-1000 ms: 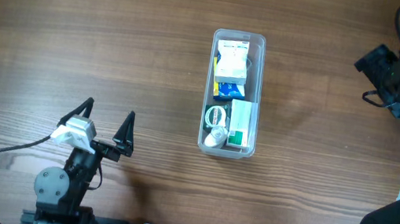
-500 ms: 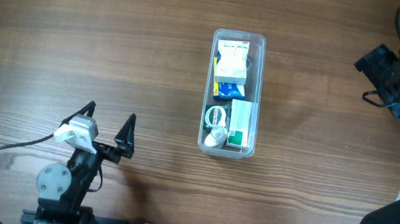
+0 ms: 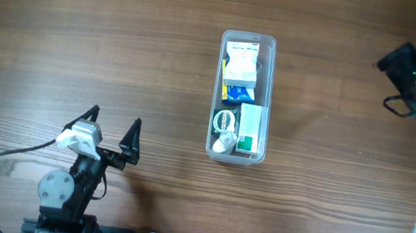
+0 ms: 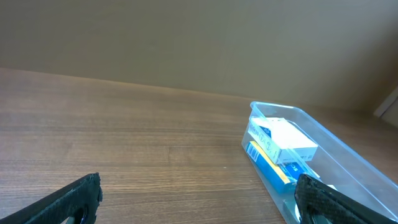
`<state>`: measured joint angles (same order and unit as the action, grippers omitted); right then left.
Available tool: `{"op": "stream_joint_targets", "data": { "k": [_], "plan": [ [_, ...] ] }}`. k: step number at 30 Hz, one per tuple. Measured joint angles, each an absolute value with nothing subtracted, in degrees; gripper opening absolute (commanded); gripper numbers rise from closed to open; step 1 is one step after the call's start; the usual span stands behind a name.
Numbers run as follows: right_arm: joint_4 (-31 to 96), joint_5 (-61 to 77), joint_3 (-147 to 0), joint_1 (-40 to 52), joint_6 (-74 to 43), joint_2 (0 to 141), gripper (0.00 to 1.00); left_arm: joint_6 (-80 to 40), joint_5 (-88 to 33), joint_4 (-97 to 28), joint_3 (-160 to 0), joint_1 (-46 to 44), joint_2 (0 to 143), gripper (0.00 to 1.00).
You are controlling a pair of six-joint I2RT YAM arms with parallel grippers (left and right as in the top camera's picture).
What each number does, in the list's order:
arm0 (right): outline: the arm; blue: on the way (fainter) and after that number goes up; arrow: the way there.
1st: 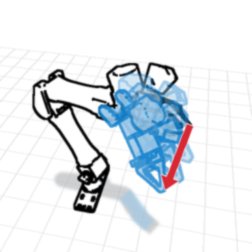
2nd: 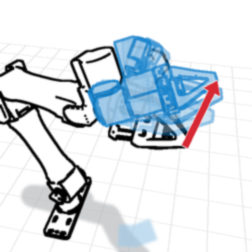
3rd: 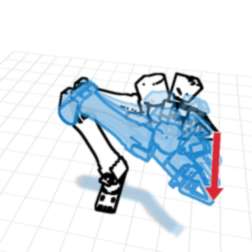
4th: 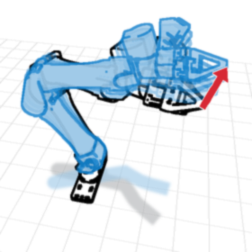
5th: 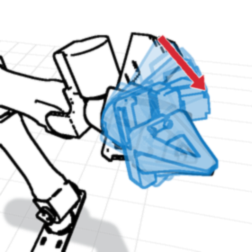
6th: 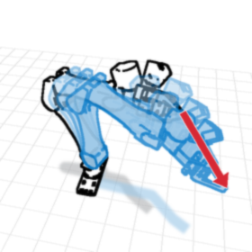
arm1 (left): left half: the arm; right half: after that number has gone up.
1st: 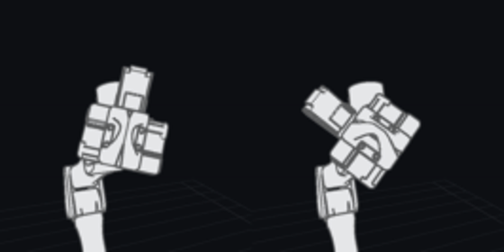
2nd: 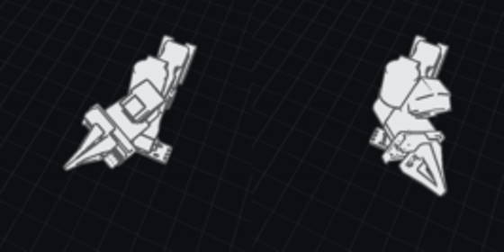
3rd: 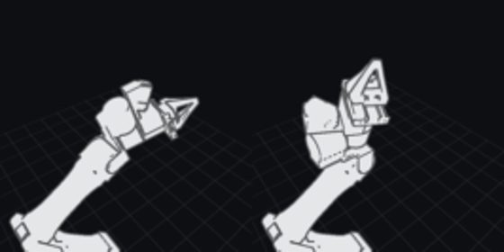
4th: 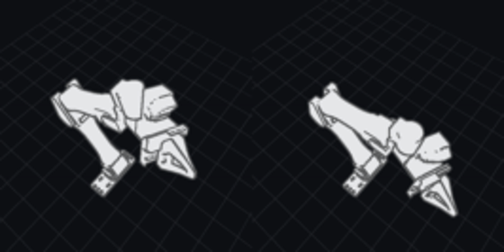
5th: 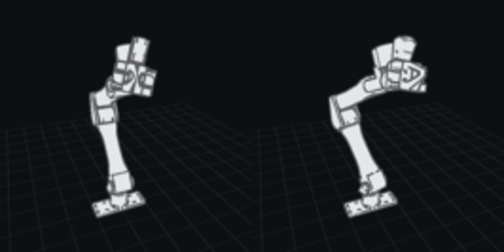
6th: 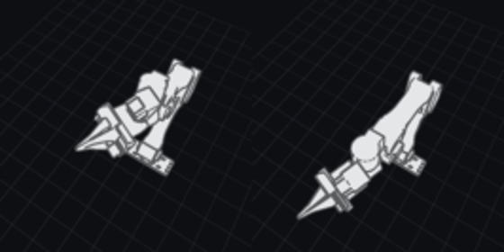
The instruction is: Pack container
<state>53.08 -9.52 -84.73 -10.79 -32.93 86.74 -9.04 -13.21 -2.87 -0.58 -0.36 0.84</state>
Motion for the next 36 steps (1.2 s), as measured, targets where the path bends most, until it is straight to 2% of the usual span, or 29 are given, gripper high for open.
{"op": "stream_joint_targets", "data": {
  "k": [7, 16, 20, 24, 28, 36],
  "plan": [
    [53.10, -9.52, -84.68, -7.09, -32.93, 59.64, 1.00, -9.02, -13.21, -2.85, -0.58, -0.36, 0.84, 1.00],
    [54.39, -9.54, -82.98, -7.09, -32.93, 43.90, 1.00, -9.02, -13.21, -2.85, -0.58, -0.36, 0.84, 1.00],
    [44.75, -8.40, -65.08, -7.03, -32.67, 34.39, 1.00, -9.02, -13.23, -2.87, -0.58, -0.36, 0.84, 1.00],
    [17.91, -0.45, -37.34, -6.90, -31.31, 20.97, 1.00, -9.02, -13.21, -2.94, -0.58, -0.36, 0.80, 1.00],
    [4.91, 4.05, -19.90, -6.39, -31.40, 13.13, 1.00, -9.04, -13.21, -2.94, -0.60, -0.36, 0.80, 1.00],
    [-4.56, 4.12, -2.24, -3.77, -31.40, 5.50, 1.00, -9.02, -13.21, -2.94, -0.58, -0.36, 0.80, 1.00]
  ]
}}
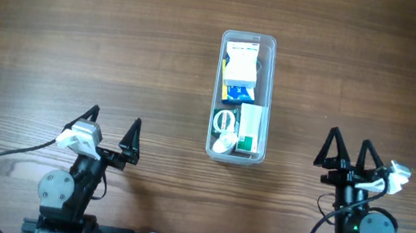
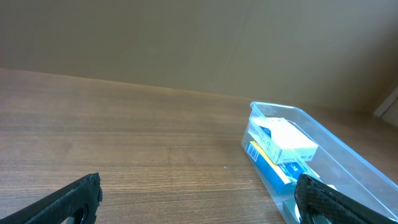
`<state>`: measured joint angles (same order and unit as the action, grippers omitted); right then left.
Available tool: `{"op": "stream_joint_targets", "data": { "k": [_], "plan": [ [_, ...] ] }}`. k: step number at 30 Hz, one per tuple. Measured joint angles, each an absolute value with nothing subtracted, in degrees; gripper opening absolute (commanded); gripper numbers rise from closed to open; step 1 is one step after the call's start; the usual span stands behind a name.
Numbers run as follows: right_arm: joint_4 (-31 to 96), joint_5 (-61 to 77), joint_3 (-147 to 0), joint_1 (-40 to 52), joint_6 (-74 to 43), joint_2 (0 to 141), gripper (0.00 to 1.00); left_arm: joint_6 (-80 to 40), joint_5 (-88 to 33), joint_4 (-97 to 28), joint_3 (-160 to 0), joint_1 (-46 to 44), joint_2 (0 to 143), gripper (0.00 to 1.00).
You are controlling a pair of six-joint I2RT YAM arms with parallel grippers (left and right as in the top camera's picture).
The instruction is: Pack container
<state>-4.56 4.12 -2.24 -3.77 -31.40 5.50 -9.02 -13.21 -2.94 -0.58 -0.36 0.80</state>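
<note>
The clear plastic container (image 1: 267, 101) stands upright in the middle of the table. Inside lie a white box (image 1: 241, 64), a blue packet (image 1: 235, 93), a green-and-white box (image 1: 251, 129) and a round white item (image 1: 225, 121). My left gripper (image 1: 116, 117) rests near the front left, open and holding nothing, well left of the container. My right gripper (image 1: 349, 140) rests near the front right, open and holding nothing. In the left wrist view the container (image 2: 348, 162) sits ahead on the right, with the white box (image 2: 285, 142) over the blue packet (image 2: 268, 163), beyond my open gripper (image 2: 198, 190).
Bare wooden tabletop (image 1: 88, 32) surrounds the container on all sides. A grey cable runs from the left arm's base along the front edge. A plain wall (image 2: 186, 37) rises behind the table in the left wrist view.
The right arm was at the far right corner of the table; now it is at the front right with its gripper open. The left arm and the container's contents have not changed.
</note>
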Motion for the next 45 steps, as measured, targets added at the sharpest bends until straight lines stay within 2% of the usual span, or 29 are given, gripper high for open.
{"op": "stream_joint_targets", "data": {
  "k": [15, 45],
  "plan": [
    [-0.34, 5.56, -0.38, -2.15, 4.27, 1.15, 1.00, -9.02, -13.21, -2.94, -0.58, -0.36, 0.80, 1.00],
    [-0.32, 5.56, -0.38, -2.15, 2.39, 1.15, 1.00, -9.02, -13.21, -2.94, -0.58, -0.36, 0.80, 1.00]
  ]
}}
